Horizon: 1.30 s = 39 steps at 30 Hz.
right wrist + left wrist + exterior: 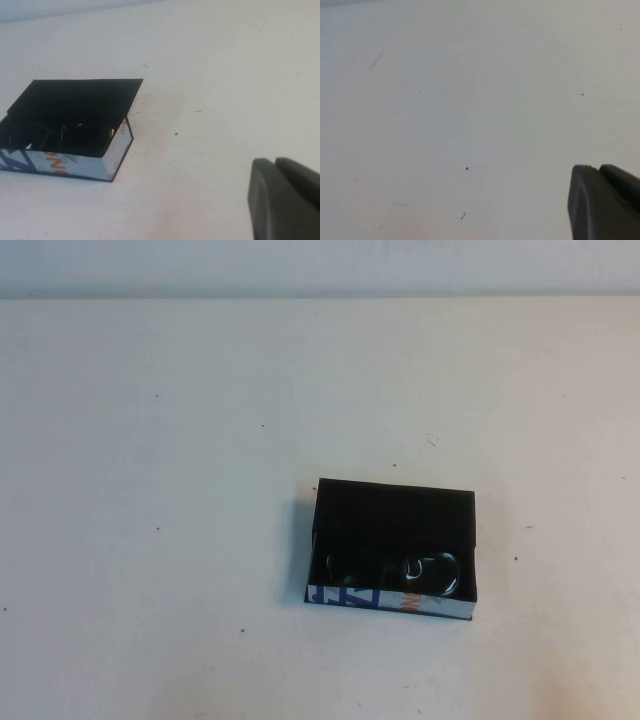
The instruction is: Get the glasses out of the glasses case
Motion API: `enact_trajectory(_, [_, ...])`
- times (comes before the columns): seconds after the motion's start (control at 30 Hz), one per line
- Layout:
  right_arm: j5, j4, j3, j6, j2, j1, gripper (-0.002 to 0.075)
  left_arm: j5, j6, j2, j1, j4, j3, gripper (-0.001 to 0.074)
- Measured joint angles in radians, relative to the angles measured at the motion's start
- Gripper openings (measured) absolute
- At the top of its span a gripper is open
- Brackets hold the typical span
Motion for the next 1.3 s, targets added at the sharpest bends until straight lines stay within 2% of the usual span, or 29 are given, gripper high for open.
enact_trajectory(0.7, [0.0,0.018,0.0,0.0,0.0,0.0,-0.0018,0.0,0.0,0.0,0.0,0.0,0.0,-0.0004])
enact_trajectory(0.93, [0.0,0.08,0.0,0.0,0.0,0.0,-0.0018,0.0,0.0,0.0,0.0,0.0,0.0,-0.0004])
enact_trajectory(1.1, [0.0,0.249,0.0,0.0,0.0,0.0,-0.0018,0.0,0.0,0.0,0.0,0.0,0.0,-0.0004])
enact_trajectory(1.3, [-0.022,0.612,0.0,0.0,0.0,0.0,-0.0018,0.0,0.0,0.0,0.0,0.0,0.0,-0.0004])
